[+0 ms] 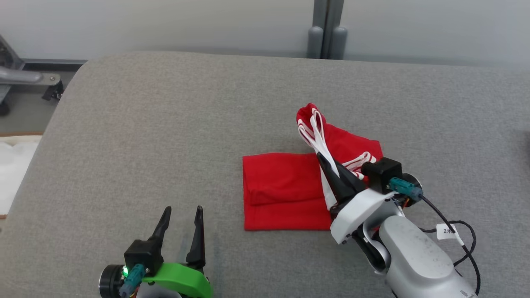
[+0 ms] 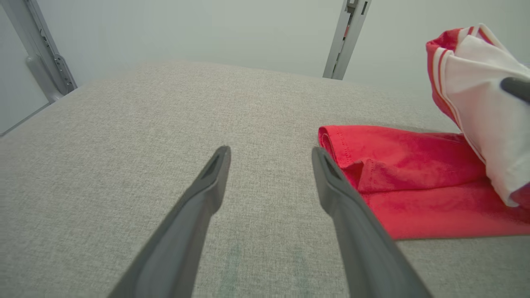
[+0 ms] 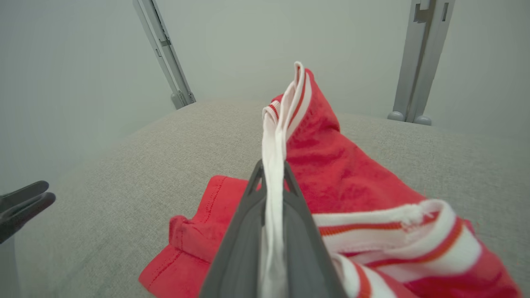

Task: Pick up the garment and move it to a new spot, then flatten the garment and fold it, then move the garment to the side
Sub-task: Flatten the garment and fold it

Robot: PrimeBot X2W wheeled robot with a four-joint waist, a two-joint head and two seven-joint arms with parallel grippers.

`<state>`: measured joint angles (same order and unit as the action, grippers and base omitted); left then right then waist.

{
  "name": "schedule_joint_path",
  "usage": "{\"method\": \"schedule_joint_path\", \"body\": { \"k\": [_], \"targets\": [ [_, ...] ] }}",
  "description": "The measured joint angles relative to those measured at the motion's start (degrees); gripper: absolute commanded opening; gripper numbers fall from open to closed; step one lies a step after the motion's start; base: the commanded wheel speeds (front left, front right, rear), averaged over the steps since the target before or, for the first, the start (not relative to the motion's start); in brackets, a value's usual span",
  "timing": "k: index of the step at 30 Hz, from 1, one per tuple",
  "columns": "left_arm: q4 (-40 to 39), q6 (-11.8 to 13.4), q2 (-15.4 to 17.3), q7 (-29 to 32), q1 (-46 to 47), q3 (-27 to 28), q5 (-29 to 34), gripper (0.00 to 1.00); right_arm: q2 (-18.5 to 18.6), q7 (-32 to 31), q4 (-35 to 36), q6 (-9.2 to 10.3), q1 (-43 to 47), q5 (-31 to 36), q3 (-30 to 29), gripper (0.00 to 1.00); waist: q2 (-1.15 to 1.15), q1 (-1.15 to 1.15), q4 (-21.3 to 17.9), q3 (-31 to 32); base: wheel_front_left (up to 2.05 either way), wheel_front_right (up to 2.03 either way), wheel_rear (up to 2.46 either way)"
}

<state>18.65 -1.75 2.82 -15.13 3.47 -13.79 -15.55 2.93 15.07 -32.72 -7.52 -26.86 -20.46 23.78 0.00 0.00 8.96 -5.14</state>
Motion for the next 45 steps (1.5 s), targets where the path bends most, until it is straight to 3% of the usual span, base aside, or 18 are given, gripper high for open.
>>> {"method": "schedule_joint_path", "body": {
  "k": [8,9,10,11,16,32,45],
  "targets": [
    [0.5,0.1,0.0,0.0,0.2,-1.1,-0.5,1.00,-0.1,0.0,-2.4,0.00,-2.5,-7.5,9.8,0.00,0.00,0.00,4.0,-0.8,0.00,0.00,0.00],
    [0.5,0.2,0.0,0.0,0.2,-1.0,-0.5,1.00,-0.1,0.0,-2.7,0.00,-2.7,-8.2,10.4,0.28,0.00,0.00,4.4,-0.9,0.00,0.00,0.00],
    [0.6,0.2,0.0,0.0,0.2,-1.0,-0.5,1.00,-0.1,0.0,-3.0,0.00,-3.0,-9.0,11.0,0.50,0.00,0.00,4.7,-1.0,0.00,0.00,0.00],
    [0.7,0.2,0.0,0.0,0.2,-0.9,-0.5,1.00,-0.1,0.0,-3.1,0.00,-3.2,-9.5,11.1,1.00,0.00,0.00,5.0,-1.1,0.00,0.00,0.00],
    [0.9,0.4,0.0,0.0,0.2,0.1,-0.4,1.00,-0.2,0.0,-2.6,0.00,-3.7,-9.5,9.4,1.00,0.00,0.00,4.8,-1.2,0.00,0.00,0.00],
    [0.6,0.2,0.0,0.0,0.7,4.3,3.0,1.00,-0.1,0.0,0.9,0.00,4.2,6.8,-15.8,1.00,0.00,0.00,-4.0,0.9,0.00,0.00,0.00],
    [0.6,0.3,0.0,0.0,-2.9,5.9,5.1,1.00,-0.1,0.0,2.8,0.00,14.3,10.5,-22.4,1.00,0.00,0.00,-9.4,4.5,0.00,0.00,0.00]
  ]
}}
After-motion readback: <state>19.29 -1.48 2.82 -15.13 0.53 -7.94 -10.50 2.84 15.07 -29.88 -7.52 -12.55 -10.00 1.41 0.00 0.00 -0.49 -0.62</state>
